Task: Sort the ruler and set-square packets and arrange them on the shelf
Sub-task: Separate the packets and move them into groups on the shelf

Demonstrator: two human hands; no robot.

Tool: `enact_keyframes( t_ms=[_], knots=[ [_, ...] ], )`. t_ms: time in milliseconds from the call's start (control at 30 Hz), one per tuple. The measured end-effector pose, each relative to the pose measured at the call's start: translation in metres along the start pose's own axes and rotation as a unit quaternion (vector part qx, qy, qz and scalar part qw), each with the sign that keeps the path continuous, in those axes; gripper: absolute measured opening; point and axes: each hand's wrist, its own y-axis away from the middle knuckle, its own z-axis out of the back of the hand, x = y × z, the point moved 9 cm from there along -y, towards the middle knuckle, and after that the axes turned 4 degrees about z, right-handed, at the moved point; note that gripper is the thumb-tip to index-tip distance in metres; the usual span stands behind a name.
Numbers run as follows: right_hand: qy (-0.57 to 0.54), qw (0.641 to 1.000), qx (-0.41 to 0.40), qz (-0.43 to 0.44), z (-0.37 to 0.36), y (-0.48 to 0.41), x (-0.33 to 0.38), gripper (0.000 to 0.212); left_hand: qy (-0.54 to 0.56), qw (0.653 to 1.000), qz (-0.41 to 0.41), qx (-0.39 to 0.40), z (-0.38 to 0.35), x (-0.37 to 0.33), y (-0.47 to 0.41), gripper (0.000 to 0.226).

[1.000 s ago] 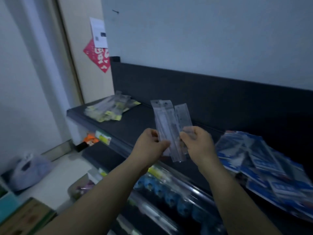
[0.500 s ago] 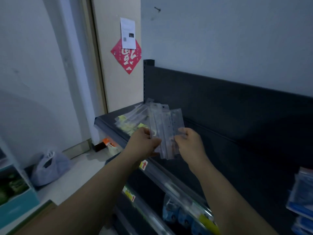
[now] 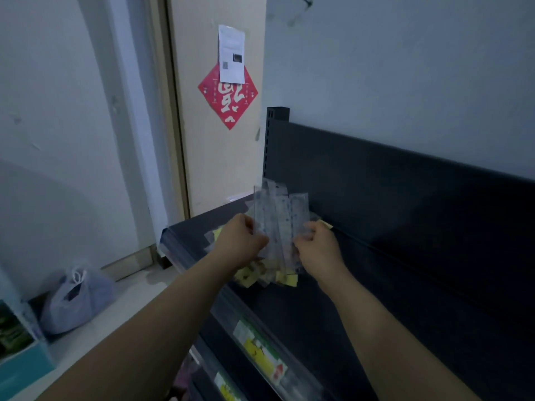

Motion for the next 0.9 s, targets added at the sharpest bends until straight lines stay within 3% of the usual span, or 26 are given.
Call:
enact_keyframes(
  t_ms=[200,367,433,567,700,800,900],
  knots=[
    [0.061,0.998,-0.033,0.0,-0.009,-0.018,0.001,0.018,-0.112,0.992,-0.049,0.001,0.01,0.006,-0.045,0.034],
    [0.217,0.975,-0.039,0.016,-0.015,-0.022,0.01,0.011,-0.191,0.976,-0.099,0.026,0.012,0.01,-0.063,0.038],
    [0.264,0.964,-0.038,0.008,-0.017,-0.021,0.008,0.012,-0.254,0.959,-0.12,0.037,0.011,0.011,-0.066,0.042],
    [0.294,0.954,-0.062,0.017,-0.014,-0.013,0.012,0.016,-0.402,0.888,-0.223,-0.018,0.012,-0.006,-0.058,0.044],
    [0.319,0.942,-0.084,0.059,-0.004,0.004,0.028,0.014,-0.367,0.863,-0.347,-0.011,0.0,-0.036,-0.033,0.037],
    [0.356,0.924,-0.119,0.078,0.012,0.024,0.042,0.027,-0.328,0.846,-0.421,0.007,-0.017,-0.056,-0.01,0.035],
    [0.406,0.899,-0.155,0.058,0.034,0.05,0.044,0.036,-0.287,0.845,-0.447,0.058,-0.041,-0.067,0.012,0.035]
  ],
)
